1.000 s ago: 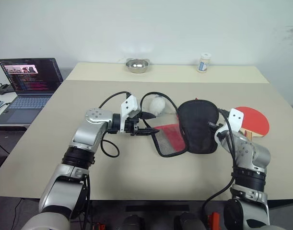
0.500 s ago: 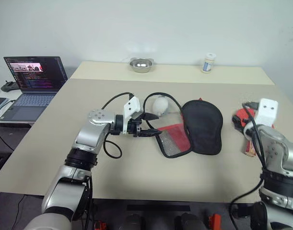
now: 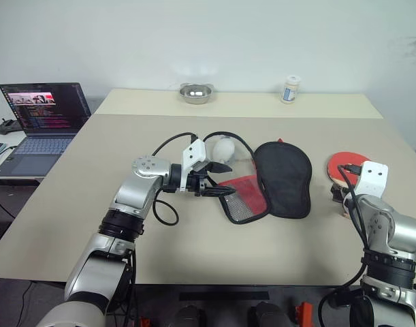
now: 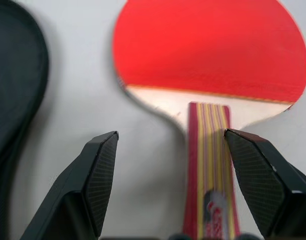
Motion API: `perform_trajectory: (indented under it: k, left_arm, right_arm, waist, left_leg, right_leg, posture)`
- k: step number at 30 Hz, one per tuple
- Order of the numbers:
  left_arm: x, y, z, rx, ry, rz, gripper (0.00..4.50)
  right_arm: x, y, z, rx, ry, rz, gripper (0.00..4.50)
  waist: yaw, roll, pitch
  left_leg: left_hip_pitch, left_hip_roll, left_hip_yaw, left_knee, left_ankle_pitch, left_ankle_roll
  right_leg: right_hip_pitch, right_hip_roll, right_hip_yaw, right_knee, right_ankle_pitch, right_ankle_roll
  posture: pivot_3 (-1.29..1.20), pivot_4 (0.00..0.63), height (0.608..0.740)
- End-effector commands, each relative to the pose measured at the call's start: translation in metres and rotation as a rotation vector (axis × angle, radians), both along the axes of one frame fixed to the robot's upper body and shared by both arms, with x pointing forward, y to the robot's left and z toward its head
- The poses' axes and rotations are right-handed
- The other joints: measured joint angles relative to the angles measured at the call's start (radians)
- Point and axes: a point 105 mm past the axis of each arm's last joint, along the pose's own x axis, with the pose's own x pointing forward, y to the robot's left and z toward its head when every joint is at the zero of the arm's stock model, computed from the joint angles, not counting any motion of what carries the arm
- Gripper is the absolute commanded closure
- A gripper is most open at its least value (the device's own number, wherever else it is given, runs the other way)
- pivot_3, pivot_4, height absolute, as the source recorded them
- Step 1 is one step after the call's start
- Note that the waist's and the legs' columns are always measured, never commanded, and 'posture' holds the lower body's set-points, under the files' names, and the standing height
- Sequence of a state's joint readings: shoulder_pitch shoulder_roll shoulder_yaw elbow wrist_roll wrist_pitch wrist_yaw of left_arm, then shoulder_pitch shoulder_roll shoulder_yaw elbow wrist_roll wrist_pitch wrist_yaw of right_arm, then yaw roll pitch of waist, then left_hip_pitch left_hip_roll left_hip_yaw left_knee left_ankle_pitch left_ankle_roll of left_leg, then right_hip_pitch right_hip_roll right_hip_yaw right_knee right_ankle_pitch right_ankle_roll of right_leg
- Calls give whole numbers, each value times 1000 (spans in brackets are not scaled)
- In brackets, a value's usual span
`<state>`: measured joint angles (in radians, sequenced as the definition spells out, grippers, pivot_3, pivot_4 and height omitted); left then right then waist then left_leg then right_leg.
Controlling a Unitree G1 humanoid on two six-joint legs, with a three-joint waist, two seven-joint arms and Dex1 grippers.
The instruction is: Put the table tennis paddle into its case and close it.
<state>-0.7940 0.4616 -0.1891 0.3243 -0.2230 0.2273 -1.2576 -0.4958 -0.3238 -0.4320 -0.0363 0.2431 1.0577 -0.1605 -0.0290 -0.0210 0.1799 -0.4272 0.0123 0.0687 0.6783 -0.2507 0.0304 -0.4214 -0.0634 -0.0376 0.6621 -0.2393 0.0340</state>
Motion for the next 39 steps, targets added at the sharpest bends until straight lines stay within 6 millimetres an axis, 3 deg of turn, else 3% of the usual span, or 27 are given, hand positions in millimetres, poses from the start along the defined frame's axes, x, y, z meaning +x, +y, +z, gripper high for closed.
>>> perform_trajectory:
  k: [1, 12, 21, 31, 37, 39]
  left_arm:
    - [0, -3, 12, -8, -54, -20, 1135]
    - [0, 0, 11, -11, -58, -6, 1135]
    - [0, 1, 10, -11, -59, 2, 1135]
    - [2, -1, 11, -12, -62, 0, 1135]
    - [2, 1, 12, -9, -65, 6, 1135]
    - [2, 2, 12, -8, -65, 10, 1135]
  right_arm:
    - [5, -13, 2, -19, -4, -32, 798]
    - [5, -15, -6, 20, 34, -54, 798]
    - [-5, 8, 1, 32, 44, -1, 798]
    - [11, -20, 14, -36, 51, -57, 798]
    - [15, -30, 9, -5, 54, -68, 798]
    - [14, -29, 7, 6, 57, -69, 1164]
  waist:
    - [0, 0, 0]
    - [0, 0, 0]
    - [0, 0, 0]
    - [0, 0, 0]
    - [-1, 0, 0]
    - [0, 0, 0]
  left_leg:
    - [0, 0, 0, 0, 0, 0]
    - [0, 0, 0, 0, 0, 0]
    - [0, 0, 0, 0, 0, 0]
    - [0, 0, 0, 0, 0, 0]
    - [0, 0, 1, 0, 0, 0]
    - [0, 0, 1, 0, 0, 0]
  right_leg:
    - [0, 0, 0, 0, 0, 0]
    - [1, 0, 0, 0, 0, 0]
    - [0, 0, 1, 0, 0, 0]
    - [0, 0, 0, 0, 0, 0]
    - [0, 0, 1, 0, 0, 0]
    - [0, 0, 1, 0, 0, 0]
  posture:
    - [0, 150, 740]
    - [0, 150, 740]
    - [0, 150, 740]
    - [0, 150, 740]
    - [0, 150, 740]
    - [0, 150, 740]
